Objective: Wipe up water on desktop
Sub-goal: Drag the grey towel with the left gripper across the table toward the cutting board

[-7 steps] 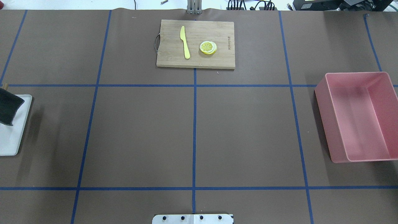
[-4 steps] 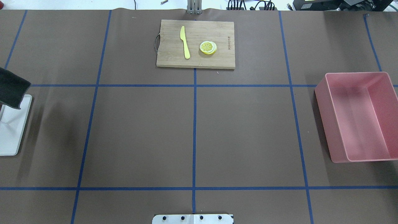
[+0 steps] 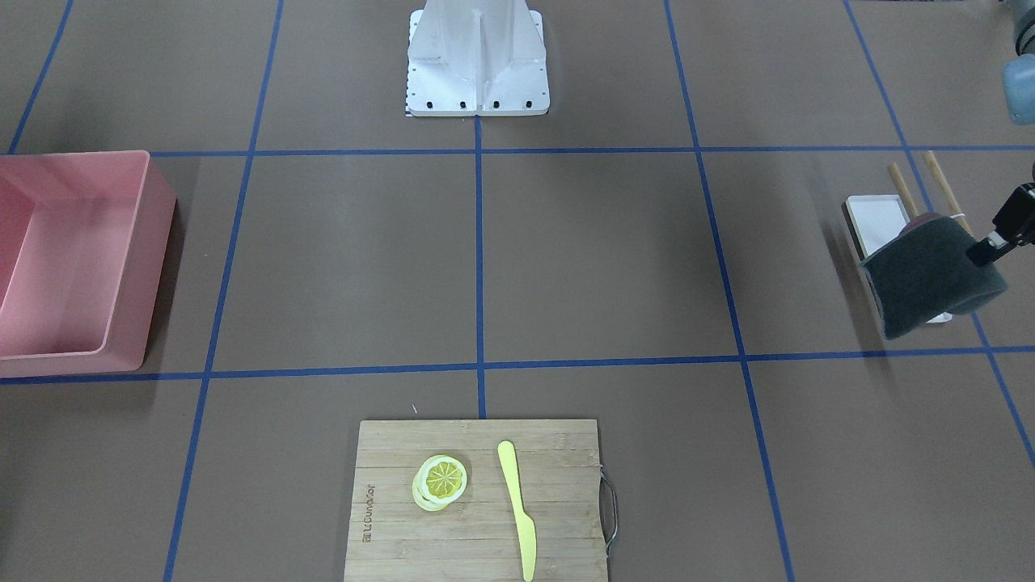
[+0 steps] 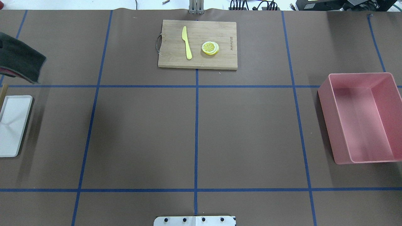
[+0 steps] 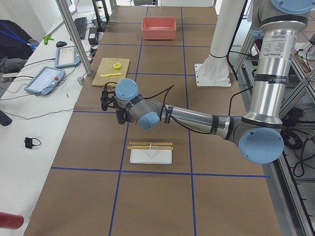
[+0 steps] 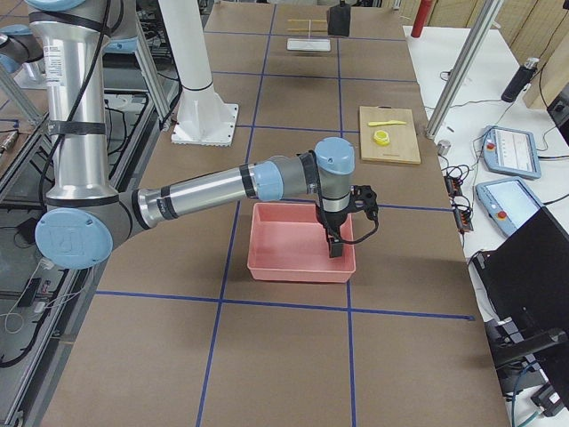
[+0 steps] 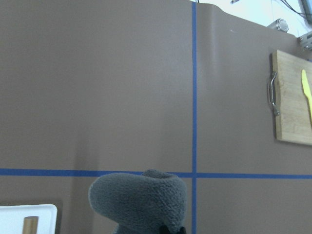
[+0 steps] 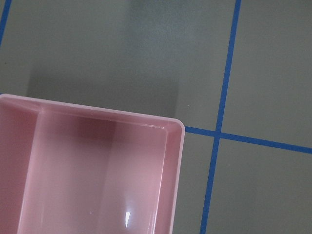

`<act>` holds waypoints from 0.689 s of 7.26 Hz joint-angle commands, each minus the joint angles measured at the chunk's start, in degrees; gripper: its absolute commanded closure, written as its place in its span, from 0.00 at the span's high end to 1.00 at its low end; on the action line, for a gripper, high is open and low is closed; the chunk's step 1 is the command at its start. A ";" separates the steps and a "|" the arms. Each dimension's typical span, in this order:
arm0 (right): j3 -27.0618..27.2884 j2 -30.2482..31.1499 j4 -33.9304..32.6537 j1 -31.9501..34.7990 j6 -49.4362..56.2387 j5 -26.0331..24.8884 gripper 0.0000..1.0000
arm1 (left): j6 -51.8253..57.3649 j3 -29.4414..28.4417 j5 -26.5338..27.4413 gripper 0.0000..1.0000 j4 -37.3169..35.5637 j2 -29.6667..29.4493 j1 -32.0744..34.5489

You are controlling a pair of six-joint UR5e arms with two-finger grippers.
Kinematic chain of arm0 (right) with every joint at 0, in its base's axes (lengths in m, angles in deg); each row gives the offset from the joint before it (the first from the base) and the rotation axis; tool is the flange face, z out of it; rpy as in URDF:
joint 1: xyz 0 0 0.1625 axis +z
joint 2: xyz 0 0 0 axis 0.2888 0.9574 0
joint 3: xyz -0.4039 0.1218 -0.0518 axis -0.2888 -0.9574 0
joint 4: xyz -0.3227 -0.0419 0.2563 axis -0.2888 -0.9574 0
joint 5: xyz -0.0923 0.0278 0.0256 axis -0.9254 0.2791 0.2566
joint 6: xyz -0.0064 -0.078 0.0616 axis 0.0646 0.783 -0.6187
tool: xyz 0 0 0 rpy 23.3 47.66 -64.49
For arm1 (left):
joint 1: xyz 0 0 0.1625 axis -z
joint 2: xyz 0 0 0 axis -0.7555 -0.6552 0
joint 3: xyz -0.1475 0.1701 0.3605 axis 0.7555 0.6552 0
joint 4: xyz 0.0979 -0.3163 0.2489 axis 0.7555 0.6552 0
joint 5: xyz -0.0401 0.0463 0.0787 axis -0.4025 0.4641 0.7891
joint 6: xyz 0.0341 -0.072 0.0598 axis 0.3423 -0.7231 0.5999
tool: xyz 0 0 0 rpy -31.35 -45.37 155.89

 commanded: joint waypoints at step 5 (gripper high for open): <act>-0.35 -5.98 16.43 -9.28 -22.67 -0.22 1.00 | -35.78 5.72 24.30 0.00 -0.09 -12.72 -24.99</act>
